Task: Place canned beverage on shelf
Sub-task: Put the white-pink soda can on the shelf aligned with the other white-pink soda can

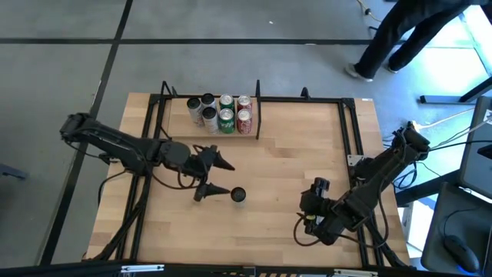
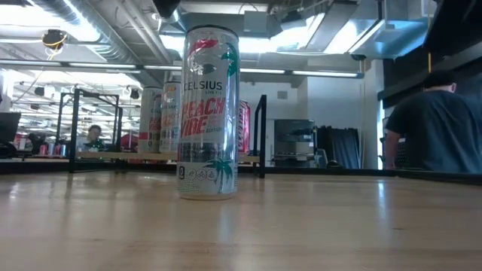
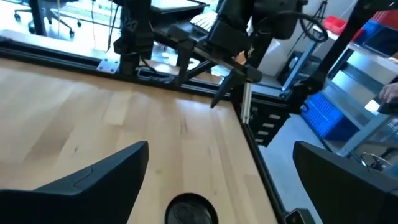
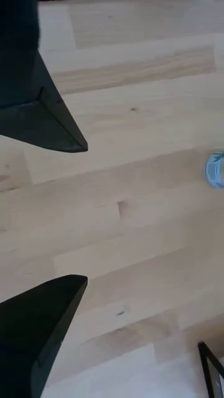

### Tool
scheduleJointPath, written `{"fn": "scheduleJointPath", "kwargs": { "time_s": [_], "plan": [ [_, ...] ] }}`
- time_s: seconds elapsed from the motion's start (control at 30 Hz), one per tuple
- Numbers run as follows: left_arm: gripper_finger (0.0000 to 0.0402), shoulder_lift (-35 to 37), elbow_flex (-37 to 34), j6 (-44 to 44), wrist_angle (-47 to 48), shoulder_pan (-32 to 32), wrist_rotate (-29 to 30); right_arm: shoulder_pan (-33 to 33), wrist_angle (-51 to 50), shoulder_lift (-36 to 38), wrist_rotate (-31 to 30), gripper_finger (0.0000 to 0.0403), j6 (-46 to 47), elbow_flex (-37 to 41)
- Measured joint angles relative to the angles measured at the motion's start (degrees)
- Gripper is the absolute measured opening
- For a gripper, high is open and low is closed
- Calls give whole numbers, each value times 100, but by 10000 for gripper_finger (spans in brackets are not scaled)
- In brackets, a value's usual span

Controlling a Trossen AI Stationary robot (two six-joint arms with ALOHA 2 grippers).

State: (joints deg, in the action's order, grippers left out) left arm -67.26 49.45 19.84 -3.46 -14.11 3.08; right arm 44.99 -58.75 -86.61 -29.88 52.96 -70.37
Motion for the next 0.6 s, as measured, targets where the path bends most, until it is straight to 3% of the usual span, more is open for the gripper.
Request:
{"fn": "scheduleJointPath", "kwargs": {
  "time_s": [0.27, 0.6],
  "plan": [
    [390, -661, 49, -28, 32, -40, 79, -2, 15, 0, 246, 326, -25, 0],
    [390, -1876, 2053, -395, 2993, -262, 172, -2, 26, 0, 244, 326, -51, 0]
  ]
}}
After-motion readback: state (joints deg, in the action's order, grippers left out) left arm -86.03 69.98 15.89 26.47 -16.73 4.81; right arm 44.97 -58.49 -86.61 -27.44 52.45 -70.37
